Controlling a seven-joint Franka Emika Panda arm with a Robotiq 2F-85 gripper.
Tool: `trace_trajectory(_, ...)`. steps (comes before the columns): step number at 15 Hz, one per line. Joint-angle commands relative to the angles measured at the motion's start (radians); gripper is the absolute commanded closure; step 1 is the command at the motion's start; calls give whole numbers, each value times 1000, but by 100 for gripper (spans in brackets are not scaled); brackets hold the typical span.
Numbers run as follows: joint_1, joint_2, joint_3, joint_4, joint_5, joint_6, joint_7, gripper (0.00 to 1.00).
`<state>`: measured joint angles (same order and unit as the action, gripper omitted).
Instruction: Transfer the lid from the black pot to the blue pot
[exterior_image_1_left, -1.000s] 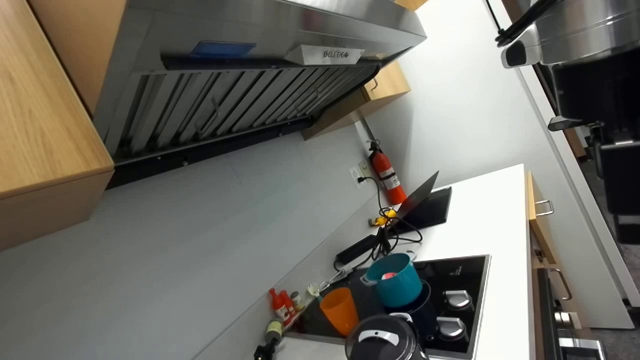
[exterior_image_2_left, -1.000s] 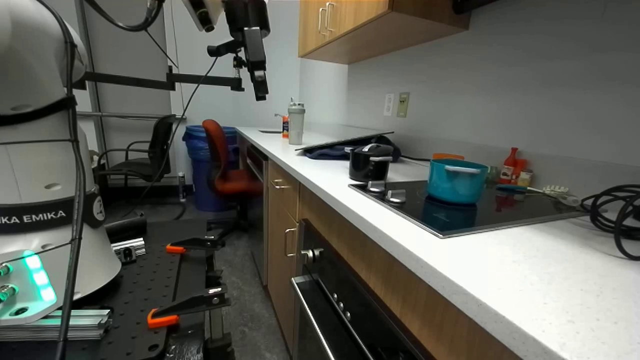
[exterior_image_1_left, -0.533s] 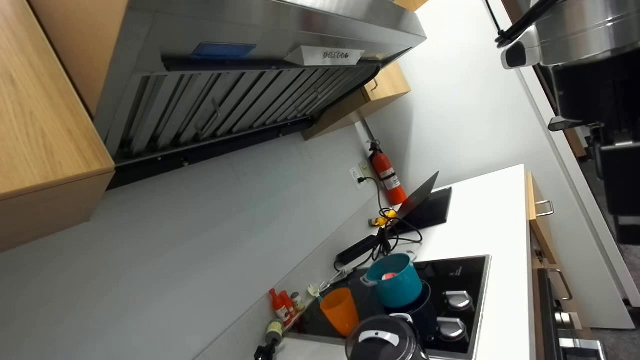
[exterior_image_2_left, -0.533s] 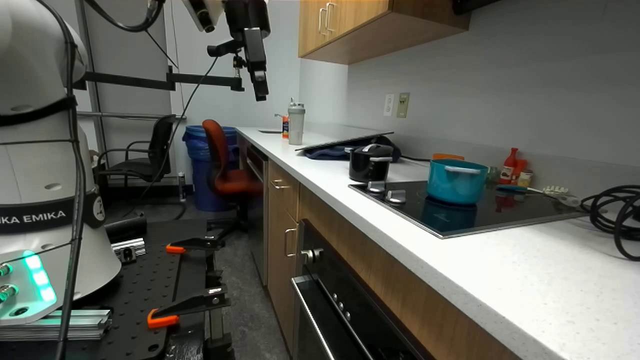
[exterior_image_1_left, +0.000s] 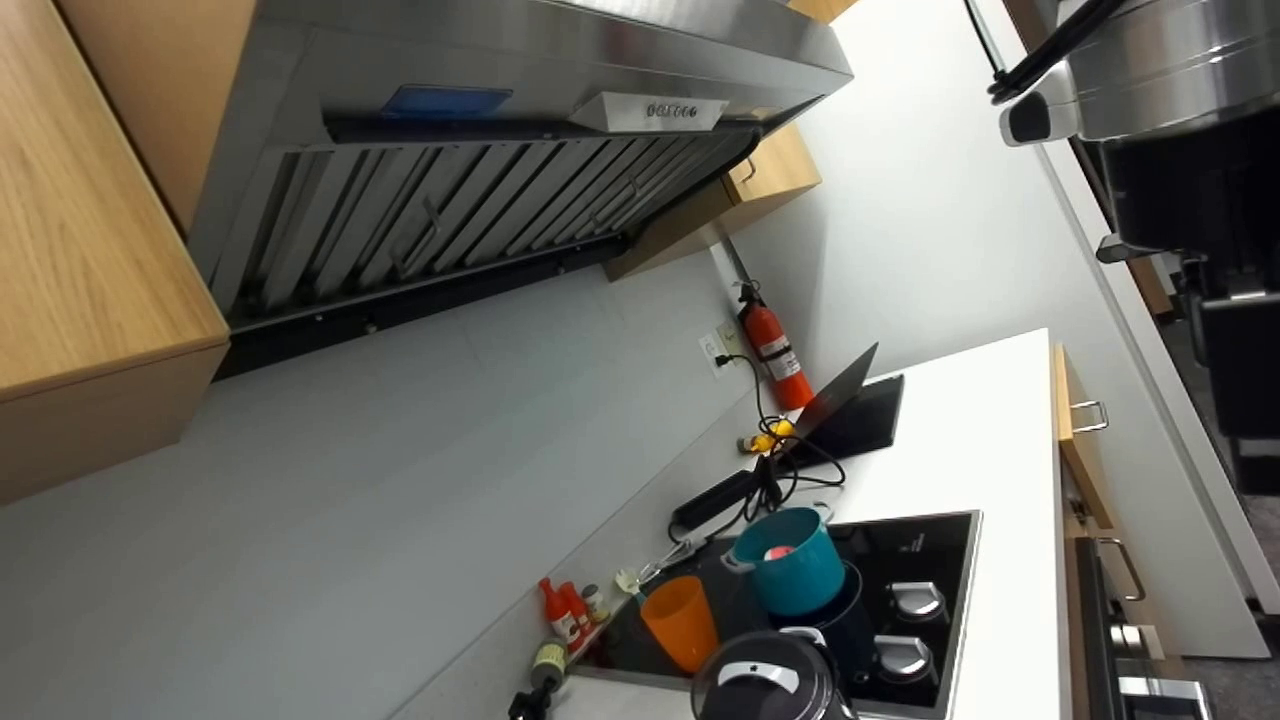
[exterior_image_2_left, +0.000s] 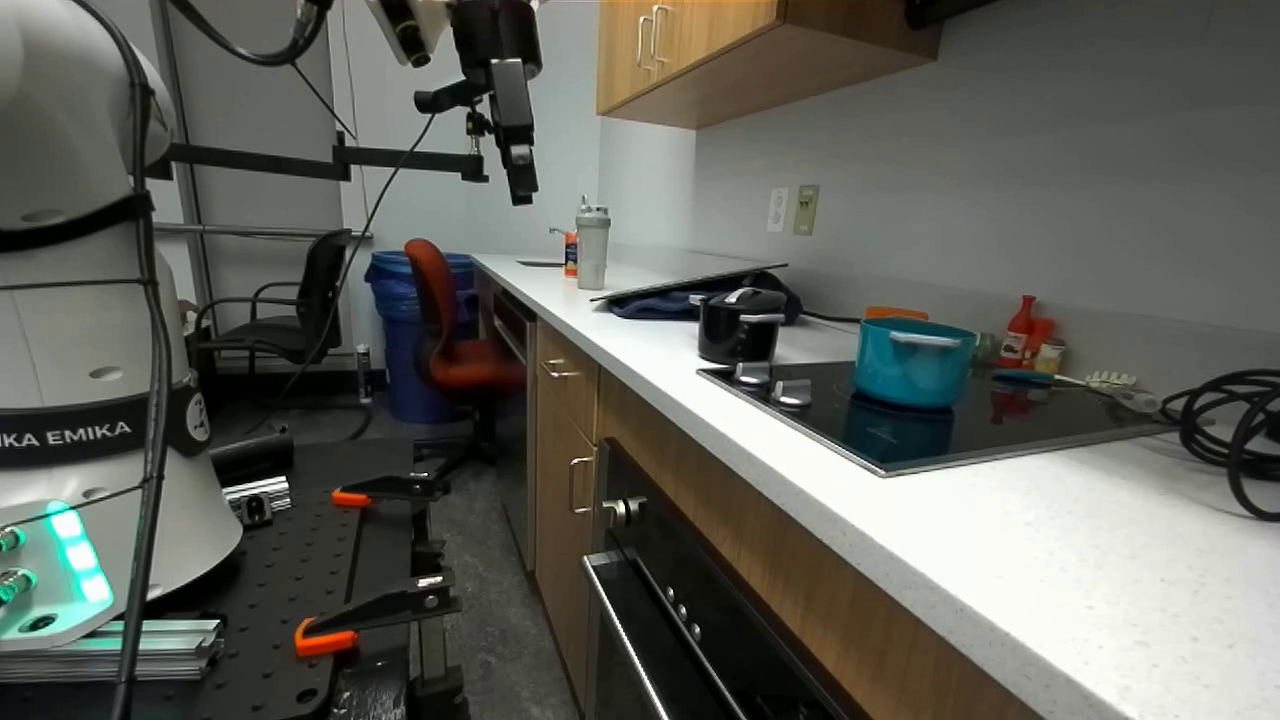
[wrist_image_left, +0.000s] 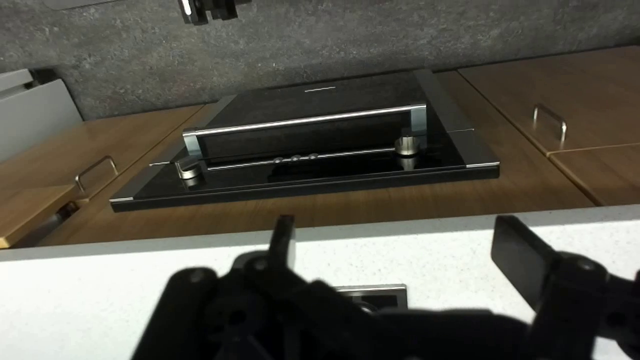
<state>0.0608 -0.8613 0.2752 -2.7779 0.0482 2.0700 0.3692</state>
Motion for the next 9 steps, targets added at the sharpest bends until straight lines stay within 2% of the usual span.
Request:
trace_trajectory(1, 13, 54, -4, 2, -8, 47, -25, 0)
trace_trajectory(5, 52, 105, 34, 25, 10, 84, -11, 0)
trace_trajectory(9, 73, 189, 70, 52, 6, 198, 7, 0)
